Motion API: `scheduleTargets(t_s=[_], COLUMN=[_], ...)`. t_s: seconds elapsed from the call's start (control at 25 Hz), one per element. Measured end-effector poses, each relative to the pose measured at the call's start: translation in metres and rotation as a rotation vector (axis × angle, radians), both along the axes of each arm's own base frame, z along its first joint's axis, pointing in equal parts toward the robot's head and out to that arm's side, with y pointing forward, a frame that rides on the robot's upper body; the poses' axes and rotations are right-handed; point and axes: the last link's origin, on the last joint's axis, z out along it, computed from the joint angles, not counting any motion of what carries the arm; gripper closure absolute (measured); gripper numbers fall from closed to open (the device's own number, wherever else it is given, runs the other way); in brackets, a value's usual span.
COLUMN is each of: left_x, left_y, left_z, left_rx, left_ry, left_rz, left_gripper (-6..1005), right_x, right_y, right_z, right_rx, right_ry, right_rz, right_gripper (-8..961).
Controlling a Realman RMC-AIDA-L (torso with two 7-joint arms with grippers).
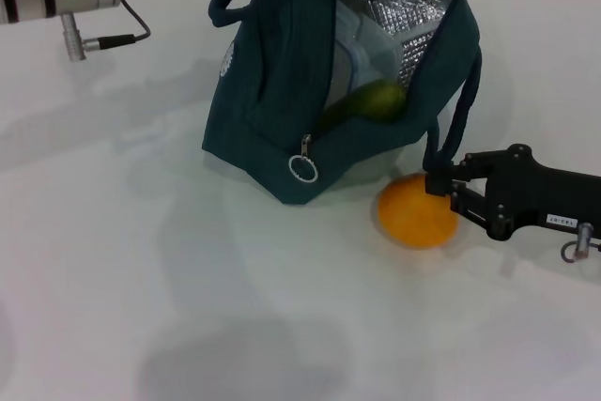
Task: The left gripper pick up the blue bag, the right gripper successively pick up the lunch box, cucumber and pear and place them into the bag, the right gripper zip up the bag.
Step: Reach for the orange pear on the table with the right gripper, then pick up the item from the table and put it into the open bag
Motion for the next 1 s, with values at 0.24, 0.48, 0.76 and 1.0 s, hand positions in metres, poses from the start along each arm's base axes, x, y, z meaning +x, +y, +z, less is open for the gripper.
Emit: scheduleTargets(t_s=[0.24,0.48,0.76,1.0], left_x=[-0.004,-0.005,-0.008,-0.008], left_y=[-0.002,-0.003,-0.004,-0.005], left_z=[0.000,0.000,0.000,-0.002], left_rx=[0.001,0.000,0.000,-0.004], left_ry=[-0.004,-0.005,-0.004,-0.005], left_rz=[0.005,0.008,0.014,0.014], left_gripper=[916,916,915,915], right_x=[0.000,-0.007,-0.009,-0.023], right_y=[0.000,-0.003,-0.008,-0.013], right_z=[-0.002,0.013,0.036,0.051], right_rx=[-0.004,0.024,0.090,0.103], right_ry=[0.006,0.124,0.235,0.337], right_rz=[-0.015,-0.001,0.020,0.099], right_gripper=[758,927,932,932])
